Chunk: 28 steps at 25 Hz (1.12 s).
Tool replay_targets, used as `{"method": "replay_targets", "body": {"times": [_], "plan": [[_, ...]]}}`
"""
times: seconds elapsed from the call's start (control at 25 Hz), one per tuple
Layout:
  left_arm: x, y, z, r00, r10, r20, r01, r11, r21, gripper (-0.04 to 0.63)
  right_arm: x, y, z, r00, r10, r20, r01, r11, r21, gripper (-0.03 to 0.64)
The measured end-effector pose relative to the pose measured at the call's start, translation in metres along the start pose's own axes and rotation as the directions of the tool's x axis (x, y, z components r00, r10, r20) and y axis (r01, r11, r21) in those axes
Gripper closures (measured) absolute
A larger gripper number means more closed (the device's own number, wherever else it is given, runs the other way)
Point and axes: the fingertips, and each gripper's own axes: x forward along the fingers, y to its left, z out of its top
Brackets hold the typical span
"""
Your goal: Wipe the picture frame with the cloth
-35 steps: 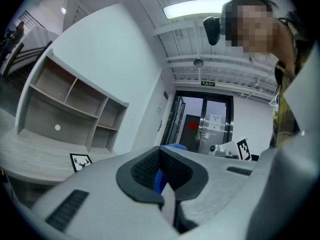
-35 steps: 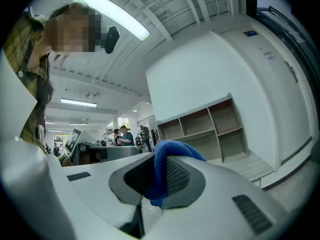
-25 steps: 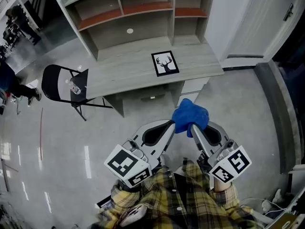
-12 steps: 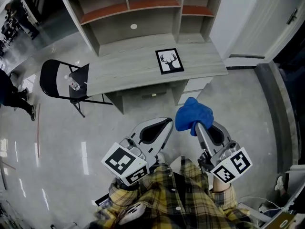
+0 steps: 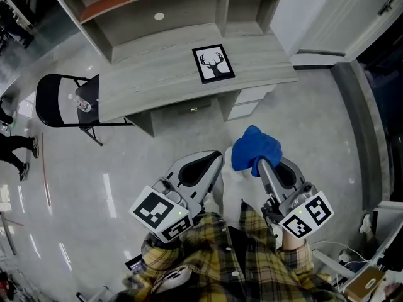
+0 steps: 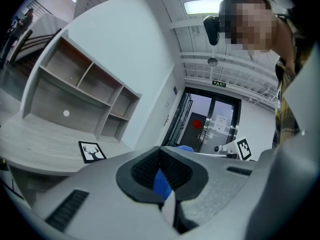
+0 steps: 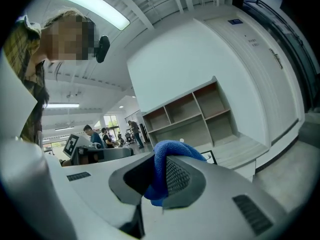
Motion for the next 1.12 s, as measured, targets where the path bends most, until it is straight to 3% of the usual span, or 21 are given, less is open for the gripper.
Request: {"method": "replay_targets", "body": {"times": [0.28, 0.72, 1.12], "plan": [[0.056, 0.052, 0.019, 0.999, 0.052, 0.006, -0.052, 0.999, -0.002, 0.589, 0.058, -0.056, 0.017, 0.998, 0.054, -0.022, -0.053, 0.999, 0.01, 0.569], [0.177, 0.113, 0.1, 0.993, 0.1, 0.066, -0.104, 0.993, 0.056, 0.589, 0.139, -0.164, 0.103, 0.99, 0.141, 0.017, -0.14, 0.99, -0.014, 0.569], [0.209, 0.154, 0.119, 0.968, 0.222, 0.112, -0.228, 0.973, 0.04, 0.589, 0.187, -0.208, 0.118, 0.97, 0.239, -0.028, -0.24, 0.971, -0.004, 0.569]]}}
